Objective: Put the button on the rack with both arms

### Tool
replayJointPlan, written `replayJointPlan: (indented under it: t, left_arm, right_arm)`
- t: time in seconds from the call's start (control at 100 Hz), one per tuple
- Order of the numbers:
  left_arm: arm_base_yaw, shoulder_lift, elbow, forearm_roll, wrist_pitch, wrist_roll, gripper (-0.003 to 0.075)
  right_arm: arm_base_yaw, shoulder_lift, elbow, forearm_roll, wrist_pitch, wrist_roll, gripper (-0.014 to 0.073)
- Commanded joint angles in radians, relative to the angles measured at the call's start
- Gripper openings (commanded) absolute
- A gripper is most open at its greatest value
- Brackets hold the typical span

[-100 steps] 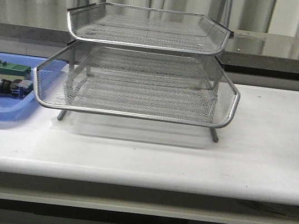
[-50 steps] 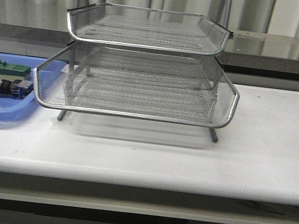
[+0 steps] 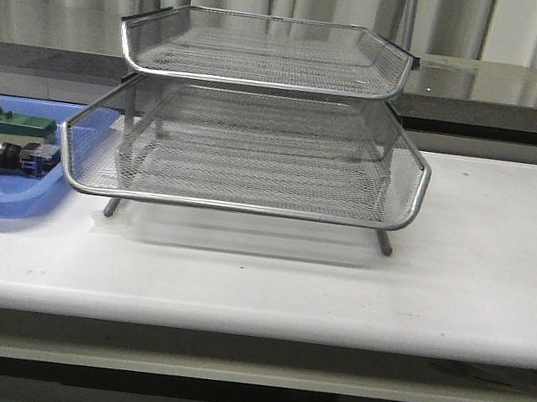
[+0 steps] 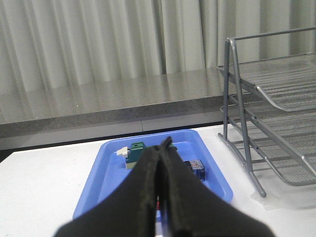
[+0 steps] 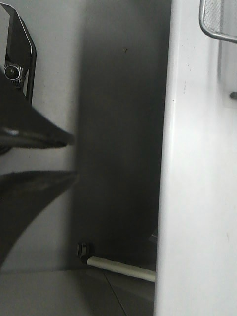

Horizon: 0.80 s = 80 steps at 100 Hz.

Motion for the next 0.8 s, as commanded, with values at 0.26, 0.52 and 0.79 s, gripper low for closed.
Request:
replayJointPlan:
  t: [0.26,0.52,0.79]
  left_arm:
    - [0.002,-0.033,0.054,-0.002,-0.076,-0.012,-0.0021]
    - [0.002,-0.033,0.054,-0.002,-0.076,-0.012,-0.0021]
    - [0.002,-0.033,0.054,-0.002,-0.076,-0.012,-0.0021]
  right_arm:
    - [-0.005,0.006,-0.033,-0.006,-0.049,0.002,-0.0071]
    - [-0.005,0.006,-0.033,-0.006,-0.049,0.002,-0.0071]
    - [-0.005,0.006,-0.033,-0.006,-0.049,0.002,-0.0071]
